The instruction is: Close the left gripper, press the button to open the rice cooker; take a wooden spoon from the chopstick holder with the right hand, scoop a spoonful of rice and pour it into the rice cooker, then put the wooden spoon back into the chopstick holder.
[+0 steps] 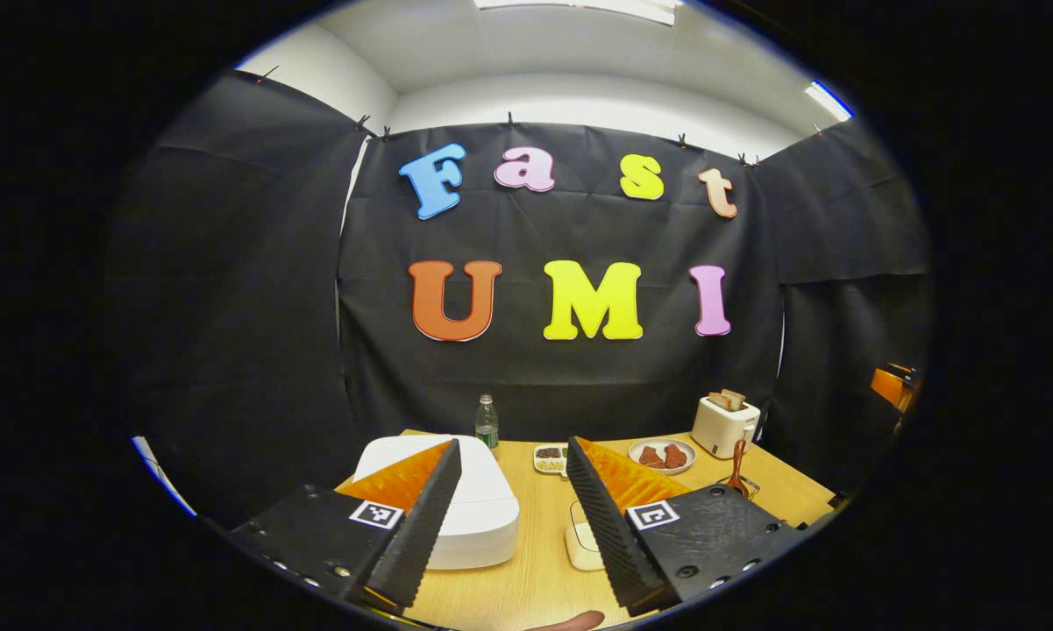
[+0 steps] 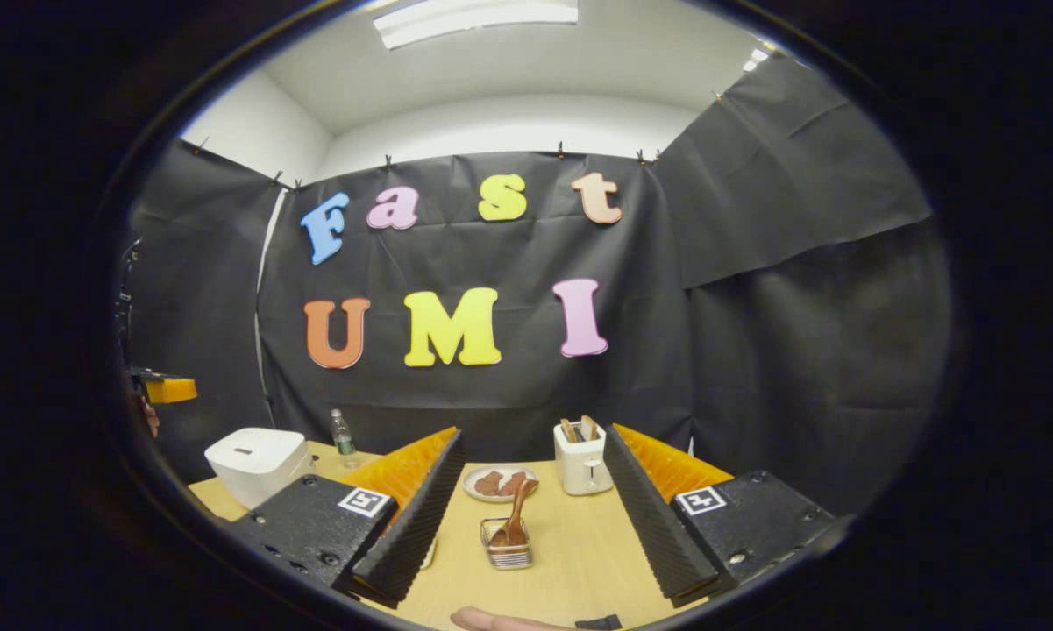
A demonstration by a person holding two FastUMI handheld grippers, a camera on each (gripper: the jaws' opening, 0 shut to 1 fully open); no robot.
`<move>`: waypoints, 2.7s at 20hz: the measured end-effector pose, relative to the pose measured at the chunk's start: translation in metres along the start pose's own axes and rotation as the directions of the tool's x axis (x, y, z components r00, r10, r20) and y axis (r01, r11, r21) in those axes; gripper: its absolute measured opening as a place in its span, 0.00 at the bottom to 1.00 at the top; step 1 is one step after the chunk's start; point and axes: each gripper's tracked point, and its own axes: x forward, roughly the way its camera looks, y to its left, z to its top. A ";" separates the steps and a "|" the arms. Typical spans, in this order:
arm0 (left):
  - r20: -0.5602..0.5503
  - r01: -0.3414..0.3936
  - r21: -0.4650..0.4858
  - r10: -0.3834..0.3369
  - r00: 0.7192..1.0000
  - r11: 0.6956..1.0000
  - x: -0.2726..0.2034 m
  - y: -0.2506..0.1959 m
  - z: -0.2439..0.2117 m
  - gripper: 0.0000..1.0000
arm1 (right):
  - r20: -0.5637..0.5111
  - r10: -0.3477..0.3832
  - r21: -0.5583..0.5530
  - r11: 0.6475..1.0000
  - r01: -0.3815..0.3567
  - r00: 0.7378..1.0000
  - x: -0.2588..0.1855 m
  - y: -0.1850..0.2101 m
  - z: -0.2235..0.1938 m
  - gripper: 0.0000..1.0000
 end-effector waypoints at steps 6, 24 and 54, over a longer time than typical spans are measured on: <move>-0.110 -0.066 0.060 0.073 0.991 0.996 0.036 0.033 -0.037 0.27 | -0.033 0.062 -0.004 0.998 -0.062 0.998 0.016 0.009 -0.026 1.00; -0.479 -0.257 0.023 0.236 0.846 0.966 0.132 0.114 -0.164 0.00 | -0.137 0.067 -0.052 0.996 -0.075 0.988 0.059 -0.005 -0.118 1.00; -0.332 -0.293 -0.108 0.243 0.912 0.950 0.073 0.108 -0.087 0.00 | -0.235 0.020 -0.007 1.000 -0.023 0.972 0.081 -0.027 -0.168 0.99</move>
